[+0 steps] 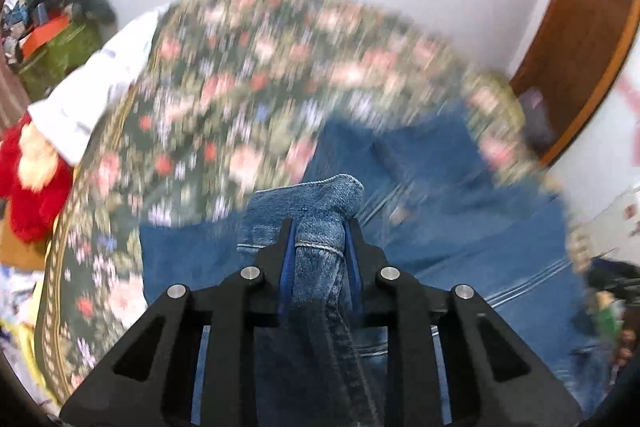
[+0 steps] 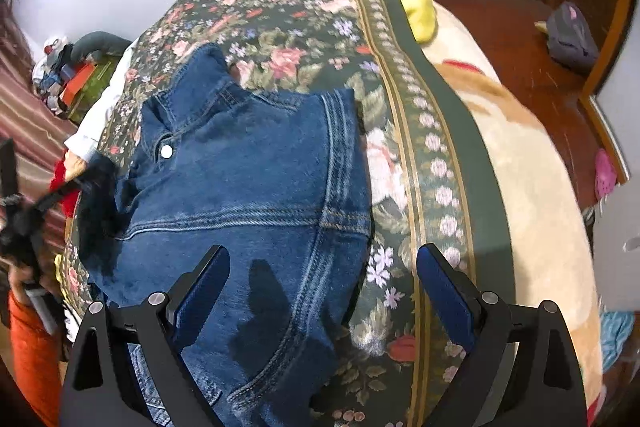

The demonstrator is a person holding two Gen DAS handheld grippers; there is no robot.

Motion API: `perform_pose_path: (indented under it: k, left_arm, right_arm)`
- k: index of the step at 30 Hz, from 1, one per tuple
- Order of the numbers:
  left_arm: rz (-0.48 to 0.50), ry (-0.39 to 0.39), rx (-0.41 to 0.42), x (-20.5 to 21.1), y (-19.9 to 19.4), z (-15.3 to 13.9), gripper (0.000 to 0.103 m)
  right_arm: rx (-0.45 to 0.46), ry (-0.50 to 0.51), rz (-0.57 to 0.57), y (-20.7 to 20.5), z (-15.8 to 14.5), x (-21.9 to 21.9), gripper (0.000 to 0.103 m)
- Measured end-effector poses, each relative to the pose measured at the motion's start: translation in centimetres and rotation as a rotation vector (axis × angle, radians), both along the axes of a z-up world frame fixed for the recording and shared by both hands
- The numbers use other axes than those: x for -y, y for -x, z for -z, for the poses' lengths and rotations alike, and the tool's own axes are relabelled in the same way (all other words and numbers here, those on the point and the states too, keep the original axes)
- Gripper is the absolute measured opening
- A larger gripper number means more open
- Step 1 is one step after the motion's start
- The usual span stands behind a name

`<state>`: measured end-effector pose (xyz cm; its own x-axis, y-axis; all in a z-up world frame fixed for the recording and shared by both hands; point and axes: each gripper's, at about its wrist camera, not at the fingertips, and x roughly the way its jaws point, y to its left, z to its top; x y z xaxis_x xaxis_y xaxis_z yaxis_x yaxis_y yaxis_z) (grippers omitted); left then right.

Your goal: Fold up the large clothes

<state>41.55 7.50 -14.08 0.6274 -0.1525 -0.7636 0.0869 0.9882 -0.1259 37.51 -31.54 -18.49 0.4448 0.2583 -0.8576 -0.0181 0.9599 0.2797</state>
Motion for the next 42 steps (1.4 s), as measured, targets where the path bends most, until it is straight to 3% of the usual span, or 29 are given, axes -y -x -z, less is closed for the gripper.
perform_pose_path:
  k: [4, 7, 11, 17, 19, 21, 22, 27, 29, 32, 35, 38, 42]
  left_arm:
    - [0.020, 0.092, 0.101, -3.1, 1.3, -3.0, 0.024]
    - [-0.006, 0.055, 0.081, -5.4, 2.0, -2.1, 0.024]
    - [-0.052, -0.048, -0.019, -8.1, 3.3, 1.5, 0.024]
    - [-0.090, -0.142, -0.222, -11.5, 5.8, 7.5, 0.024]
    - [-0.101, -0.143, -0.272, -12.2, 6.7, 8.5, 0.024]
    - [-0.096, -0.128, -0.271, -12.5, 7.9, 8.1, 0.025]
    - [-0.096, -0.128, -0.262, -12.6, 8.4, 7.6, 0.026]
    - [-0.083, -0.155, -0.117, -11.5, 10.1, 2.5, 0.060]
    - [-0.077, -0.171, -0.072, -11.0, 10.0, 1.0, 0.065]
    - [-0.065, -0.179, -0.029, -10.3, 9.0, -0.1, 0.083]
    - [-0.064, -0.199, -0.047, -9.7, 7.5, 1.3, 0.086]
    - [-0.085, -0.251, -0.160, -9.4, 6.3, 5.3, 0.086]
    - [-0.135, -0.214, -0.259, -10.9, 7.4, 9.4, 0.086]
  right_arm:
    - [0.008, 0.022, -0.020, -0.7, 0.0, -0.8, 0.094]
    - [-0.024, 0.031, -0.031, -1.3, 1.1, -1.5, 0.094]
    - [-0.073, 0.050, -0.040, -1.5, 3.3, -2.5, 0.094]
    - [-0.078, 0.026, -0.033, -1.6, 3.5, -2.2, 0.094]
    - [-0.079, 0.039, -0.033, -1.5, 3.4, -2.3, 0.094]
    - [-0.081, 0.047, -0.030, -1.5, 3.3, -2.4, 0.094]
    - [-0.083, 0.048, -0.027, -1.4, 3.2, -2.4, 0.094]
    - [-0.088, 0.045, -0.025, -1.2, 2.7, -2.3, 0.094]
    - [-0.076, 0.057, -0.032, -1.0, 2.1, -2.3, 0.094]
    - [-0.040, 0.071, -0.045, -0.7, 0.7, -2.3, 0.094]
    - [0.001, 0.049, -0.035, -0.4, -0.9, -1.8, 0.094]
    - [0.014, 0.017, -0.021, -0.3, -1.8, -1.1, 0.094]
    - [0.005, 0.021, -0.009, -0.1, -1.6, -0.3, 0.094]
